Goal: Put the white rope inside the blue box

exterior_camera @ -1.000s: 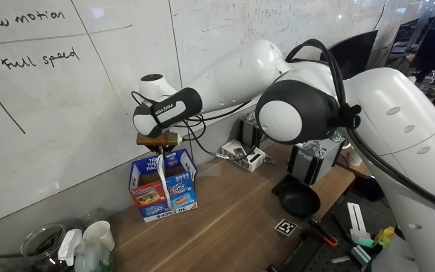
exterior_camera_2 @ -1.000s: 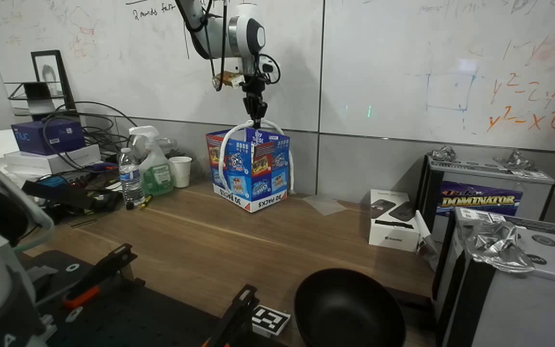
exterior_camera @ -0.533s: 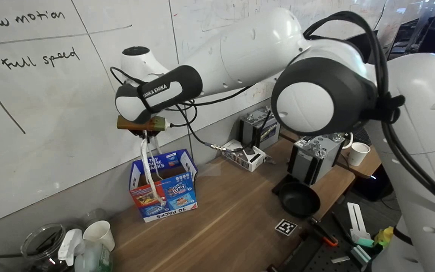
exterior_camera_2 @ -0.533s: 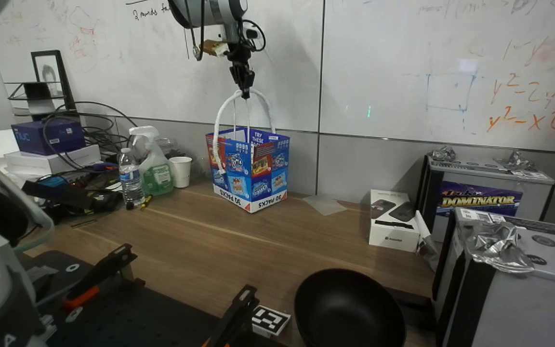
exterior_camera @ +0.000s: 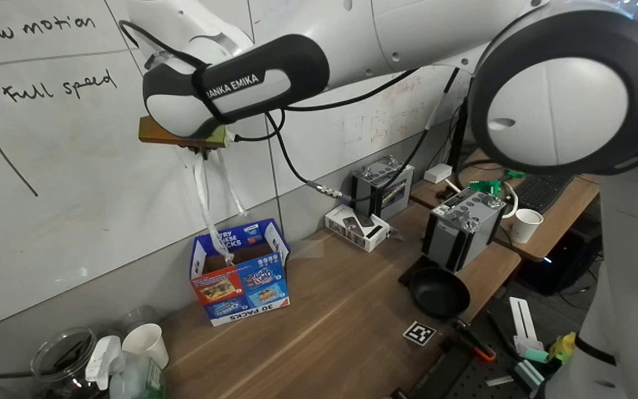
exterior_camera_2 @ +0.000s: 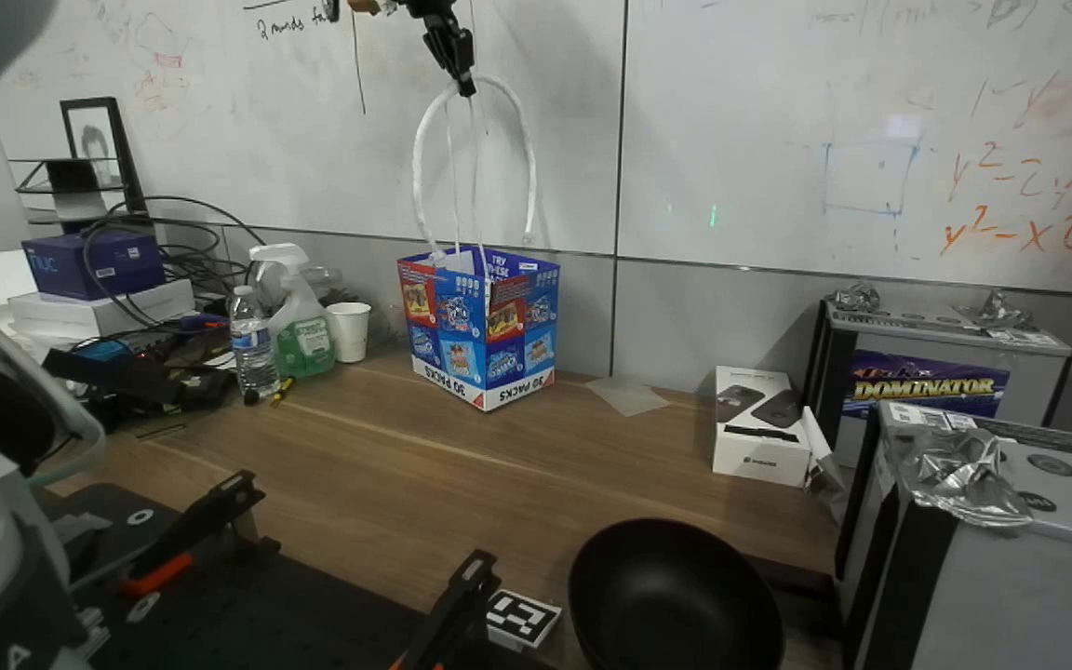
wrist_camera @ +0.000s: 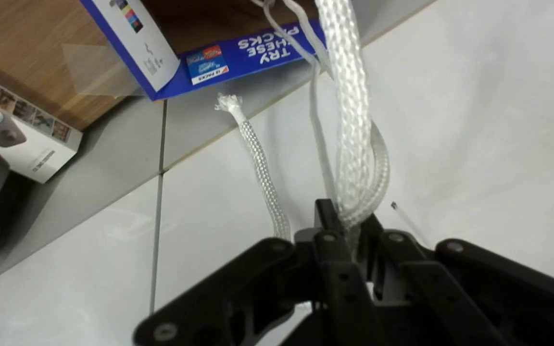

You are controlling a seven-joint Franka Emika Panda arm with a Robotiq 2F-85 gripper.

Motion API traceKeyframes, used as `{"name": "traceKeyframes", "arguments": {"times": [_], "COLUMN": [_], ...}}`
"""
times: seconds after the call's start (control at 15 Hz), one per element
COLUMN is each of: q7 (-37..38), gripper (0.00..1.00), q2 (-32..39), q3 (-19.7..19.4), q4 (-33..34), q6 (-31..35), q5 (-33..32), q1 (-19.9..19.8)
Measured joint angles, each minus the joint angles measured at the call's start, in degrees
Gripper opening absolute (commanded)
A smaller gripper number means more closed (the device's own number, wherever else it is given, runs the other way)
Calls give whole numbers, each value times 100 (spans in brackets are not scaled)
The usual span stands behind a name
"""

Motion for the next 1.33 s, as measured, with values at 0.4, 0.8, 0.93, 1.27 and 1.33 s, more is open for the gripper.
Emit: {"name": "traceKeyframes", "arguments": {"times": [0.4,0.8,0.93,1.27,1.33], "q7": [521,913,997,1030,1030], "gripper": [3,3,3,3,3], "q2": [-346,-283,-241,-110,-81], "q3": [20,123,164,269,285], "q4": [-39,-297,-386,-530,-541], "q6": [-328,-350,-350,-340,-339], "q5": [-528,-530,-524,-310,-261], "q1": [0,-66,-97,-254,-279]}}
